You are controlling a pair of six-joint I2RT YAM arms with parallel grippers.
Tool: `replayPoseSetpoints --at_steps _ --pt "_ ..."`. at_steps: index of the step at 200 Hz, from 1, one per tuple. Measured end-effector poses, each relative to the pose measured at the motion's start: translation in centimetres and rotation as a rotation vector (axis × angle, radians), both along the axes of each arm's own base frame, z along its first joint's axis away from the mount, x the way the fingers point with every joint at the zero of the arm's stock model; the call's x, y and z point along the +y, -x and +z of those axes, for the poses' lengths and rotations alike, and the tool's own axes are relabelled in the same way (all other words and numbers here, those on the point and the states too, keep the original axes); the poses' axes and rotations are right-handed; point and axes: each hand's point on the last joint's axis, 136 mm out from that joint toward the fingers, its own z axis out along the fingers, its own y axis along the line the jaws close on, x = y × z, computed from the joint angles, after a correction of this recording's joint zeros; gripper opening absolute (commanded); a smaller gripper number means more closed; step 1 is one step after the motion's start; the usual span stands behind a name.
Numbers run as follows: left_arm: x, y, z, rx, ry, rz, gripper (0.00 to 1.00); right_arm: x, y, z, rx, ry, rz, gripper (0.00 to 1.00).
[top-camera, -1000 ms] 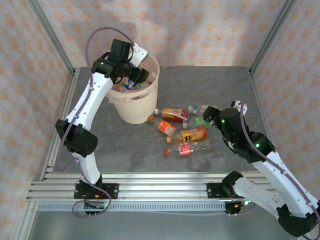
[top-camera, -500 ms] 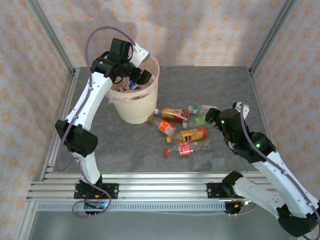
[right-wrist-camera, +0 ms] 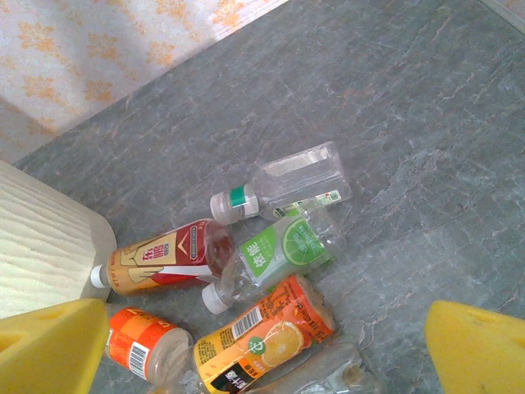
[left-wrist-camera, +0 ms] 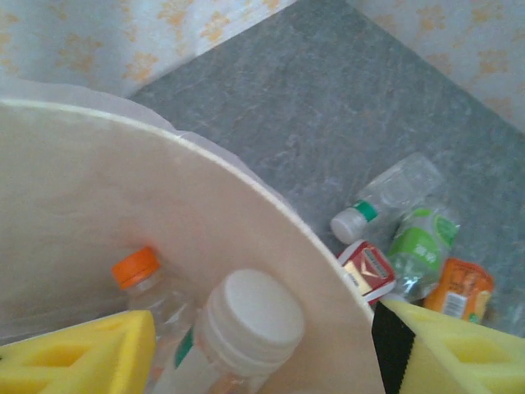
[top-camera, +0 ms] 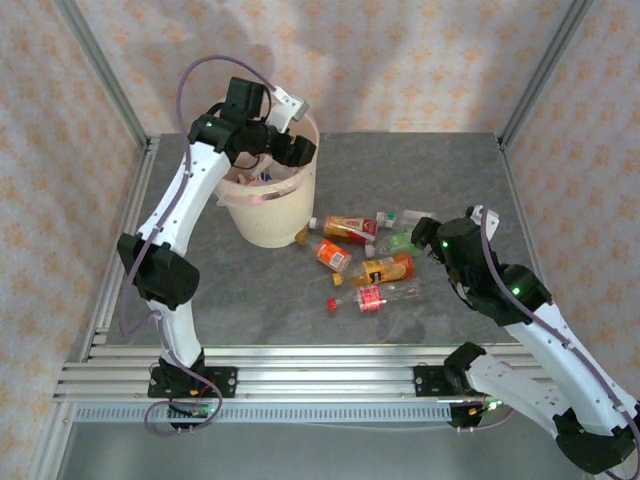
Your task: Put the plastic bottles in the bin
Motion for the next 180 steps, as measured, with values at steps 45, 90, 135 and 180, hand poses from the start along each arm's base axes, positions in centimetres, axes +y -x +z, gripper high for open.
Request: replayPoseSetpoints --at_steps 45,90,135,180 --pt "-0.6 -0.2 -0.7 0.031 0.050 0.003 0.59 0.0 0.0 0.0 0.001 -0.002 -0.002 0.99" --pt "0.7 -0.5 -0.3 -0.035 0.016 0.118 0.50 0.2 -0.2 -0.3 0.013 0.001 -0.003 0.99" --pt "4.7 -0.9 -1.0 -0.101 -0.064 0.335 0.62 0.4 -0.3 -0.7 0.027 0.008 0.000 0.99" --pt "7.1 -0.7 1.9 -0.194 -0.089 0.448 0.61 0.5 -0.4 -0.9 0.036 0.011 0.002 0.99"
